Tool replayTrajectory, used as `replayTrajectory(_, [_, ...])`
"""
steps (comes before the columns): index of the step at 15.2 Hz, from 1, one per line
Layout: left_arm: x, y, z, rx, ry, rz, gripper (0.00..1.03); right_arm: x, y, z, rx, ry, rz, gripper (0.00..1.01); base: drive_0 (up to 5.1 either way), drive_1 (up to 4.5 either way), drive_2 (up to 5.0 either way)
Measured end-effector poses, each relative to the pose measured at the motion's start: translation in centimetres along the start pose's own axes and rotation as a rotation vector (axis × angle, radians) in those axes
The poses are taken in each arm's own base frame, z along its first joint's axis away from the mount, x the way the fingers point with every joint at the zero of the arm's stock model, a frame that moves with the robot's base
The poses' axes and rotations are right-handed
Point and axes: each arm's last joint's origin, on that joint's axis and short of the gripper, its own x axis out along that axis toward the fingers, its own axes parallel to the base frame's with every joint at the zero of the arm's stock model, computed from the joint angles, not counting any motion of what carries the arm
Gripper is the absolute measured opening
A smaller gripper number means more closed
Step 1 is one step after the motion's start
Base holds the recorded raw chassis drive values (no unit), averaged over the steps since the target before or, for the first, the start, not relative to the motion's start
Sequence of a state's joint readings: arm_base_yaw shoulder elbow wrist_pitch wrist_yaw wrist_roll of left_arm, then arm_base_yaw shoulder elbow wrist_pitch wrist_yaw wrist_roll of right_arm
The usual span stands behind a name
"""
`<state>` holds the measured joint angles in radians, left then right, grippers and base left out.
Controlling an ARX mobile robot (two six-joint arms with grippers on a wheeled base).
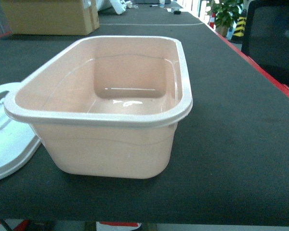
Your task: Pick capacitor and pack into box
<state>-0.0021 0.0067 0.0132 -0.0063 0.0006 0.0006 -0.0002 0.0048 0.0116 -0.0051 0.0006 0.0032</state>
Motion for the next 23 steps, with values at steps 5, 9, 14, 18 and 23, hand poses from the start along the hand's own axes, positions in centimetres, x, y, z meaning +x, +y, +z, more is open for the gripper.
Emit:
replayTrajectory(5, [0.0, 0.0, 0.0, 0.0, -0.001, 0.0, 0.44, 0.0, 0.0, 0.0, -0.001, 0.0, 0.0, 0.98, 0.0, 0.0, 0.0])
replayTrajectory(9, [0.0, 0.0, 0.0, 0.0, -0.001, 0.001, 0.44, 0.0, 0.0, 0.0, -0.001, 0.0, 0.0, 0.98, 0.0, 0.0, 0.0])
replayTrajectory(14, [0.0, 0.0, 0.0, 0.0, -0.001, 0.001, 0.44, 0.0, 0.0, 0.0, -0.001, 0.0, 0.0, 0.98, 0.0, 0.0, 0.0])
replayTrajectory(18, [1.1, -0.9, 1.0, -0.031, -0.08, -0.008, 0.44, 0.0, 0.0, 0.0, -0.001, 0.0, 0.0, 0.98, 0.0, 0.0, 0.0])
replayTrajectory(23, [7.9, -5.5, 5.4, -0.087, -0.215, -0.025, 0.44, 0.0, 0.0, 0.0, -0.001, 0.0, 0.0, 0.98, 0.0, 0.0, 0.0])
